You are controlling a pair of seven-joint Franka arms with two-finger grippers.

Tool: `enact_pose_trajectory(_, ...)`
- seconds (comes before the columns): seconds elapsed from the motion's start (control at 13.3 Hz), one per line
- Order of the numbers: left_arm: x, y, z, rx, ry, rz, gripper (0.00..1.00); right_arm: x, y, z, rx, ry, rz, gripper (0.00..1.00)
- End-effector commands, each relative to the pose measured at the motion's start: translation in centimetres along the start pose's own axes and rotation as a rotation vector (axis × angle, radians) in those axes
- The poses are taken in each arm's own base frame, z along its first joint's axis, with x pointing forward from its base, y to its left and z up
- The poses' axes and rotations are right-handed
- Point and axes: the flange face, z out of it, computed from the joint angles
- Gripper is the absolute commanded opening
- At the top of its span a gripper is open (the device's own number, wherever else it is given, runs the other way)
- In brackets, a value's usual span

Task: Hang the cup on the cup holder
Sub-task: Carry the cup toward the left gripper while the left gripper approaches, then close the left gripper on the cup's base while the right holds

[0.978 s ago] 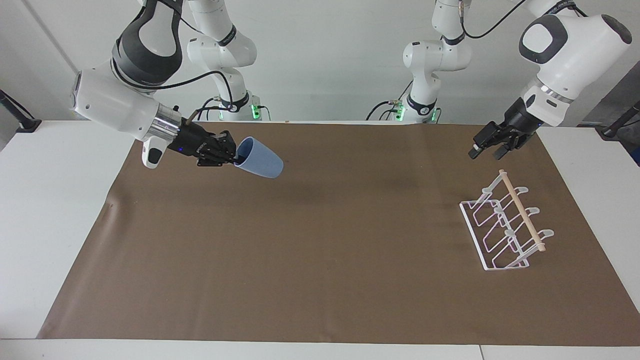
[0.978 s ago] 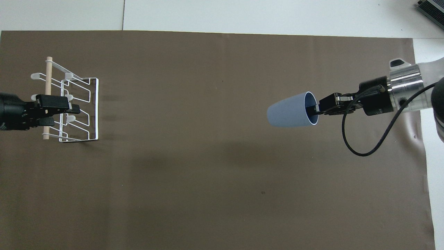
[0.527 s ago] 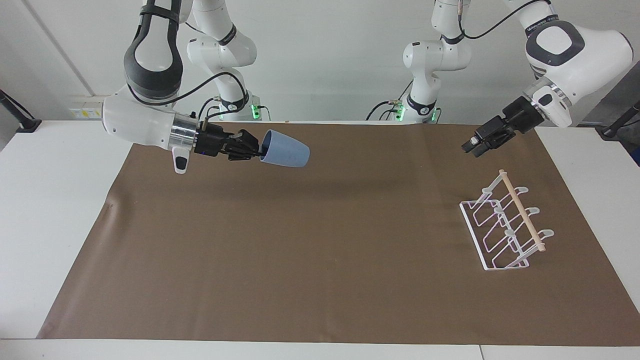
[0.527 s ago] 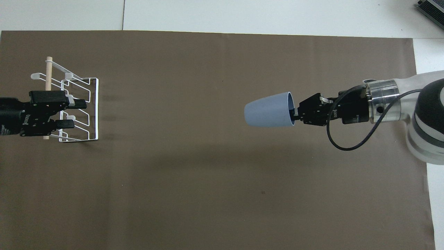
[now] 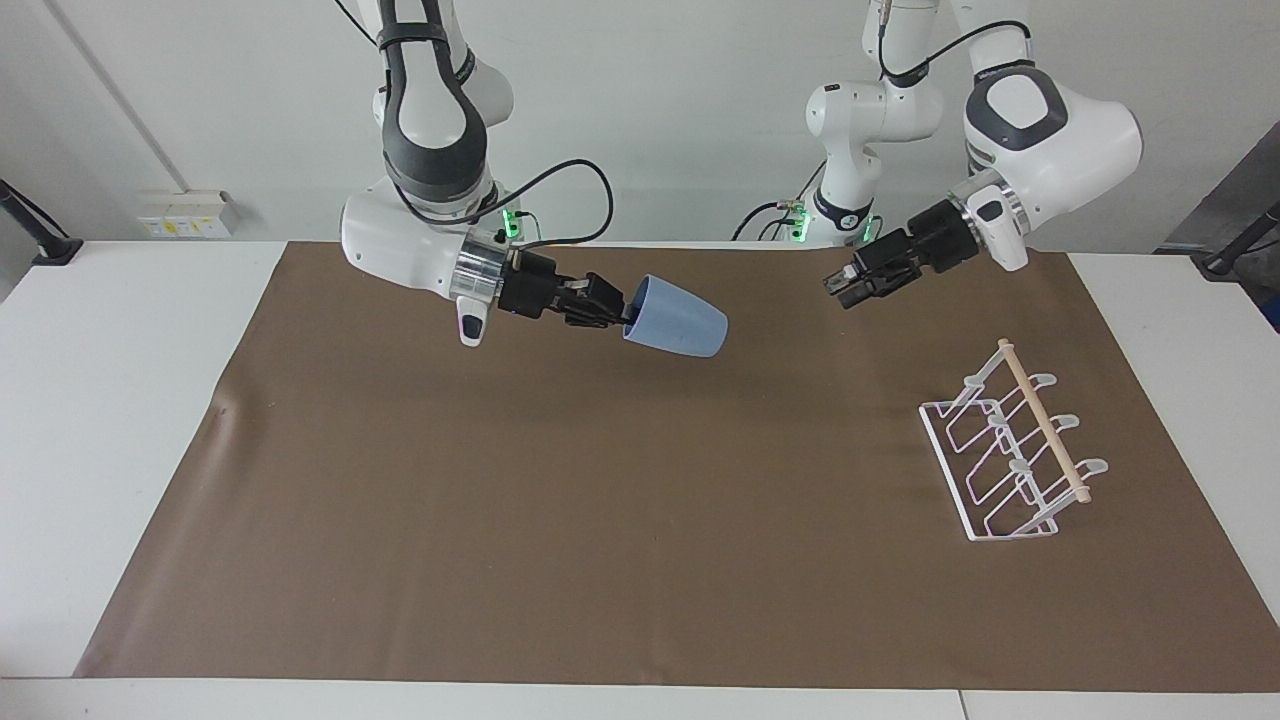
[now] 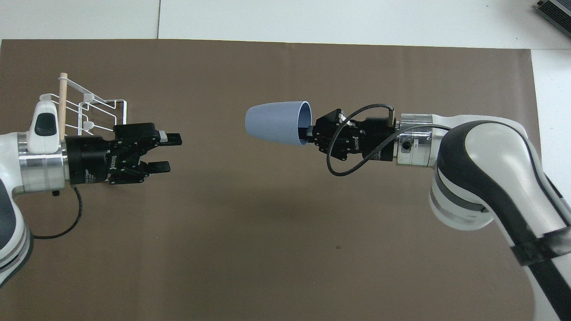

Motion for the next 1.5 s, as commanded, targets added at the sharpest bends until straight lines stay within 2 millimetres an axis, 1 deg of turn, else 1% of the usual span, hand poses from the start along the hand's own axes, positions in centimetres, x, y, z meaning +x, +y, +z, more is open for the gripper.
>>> enact_pose_trajectory(0.0, -1.7, 0.5, 2.2, -0.06, 0.031, -0.093, 1.0, -0.5, 0.1, -1.1, 0.03, 0.013, 0.034, 0.0)
enact_pose_trajectory(0.08, -1.9, 0.9, 2.6, -0.097, 0.042, -0.125, 1.0, -0.5, 0.1, -1.0, 0.028, 0.008, 0.036, 0.0)
enact_pose_trajectory(0.23, -2.6, 1.9, 4.1, -0.161, 0.074, -0.189, 1.0, -0.7, 0.7, -0.7, 0.021, -0.007, 0.045, 0.0)
enact_pose_trajectory(0.3, -3.4, 2.5, 5.5, -0.184, 0.096, -0.218, 1.0, -0.8, 0.8, -0.4, 0.017, -0.01, 0.046, 0.0)
enact_pose_trajectory(0.38, -3.8, 2.6, 7.0, -0.208, 0.121, -0.247, 1.0, -1.1, 0.9, 0.0, 0.013, -0.02, 0.047, 0.0)
enact_pose_trajectory(0.45, -4.0, 2.8, 8.1, -0.221, 0.136, -0.266, 1.0, -1.2, 0.9, 0.0, 0.013, -0.02, 0.045, 0.0)
enact_pose_trajectory(0.6, -4.1, 2.6, 9.0, -0.215, 0.144, -0.273, 1.0, -1.3, 1.0, 0.2, 0.011, -0.023, 0.043, 0.0)
enact_pose_trajectory(0.75, -4.1, 2.6, 9.4, -0.216, 0.159, -0.278, 1.0, -1.3, 1.0, 0.2, 0.011, -0.023, 0.043, 0.0)
enact_pose_trajectory(0.98, -5.1, 3.1, 12.0, -0.243, 0.201, -0.318, 1.0, -1.3, 1.0, 0.2, 0.003, -0.023, 0.036, 0.0)
enact_pose_trajectory(1.13, -5.3, 3.2, 12.6, -0.243, 0.207, -0.324, 1.0, -1.3, 1.0, 0.2, 0.002, -0.023, 0.035, 0.0)
enact_pose_trajectory(1.43, -6.7, 3.5, 13.9, -0.237, 0.209, -0.362, 1.0, -1.3, 1.0, 0.2, 0.0, -0.025, 0.031, 0.0)
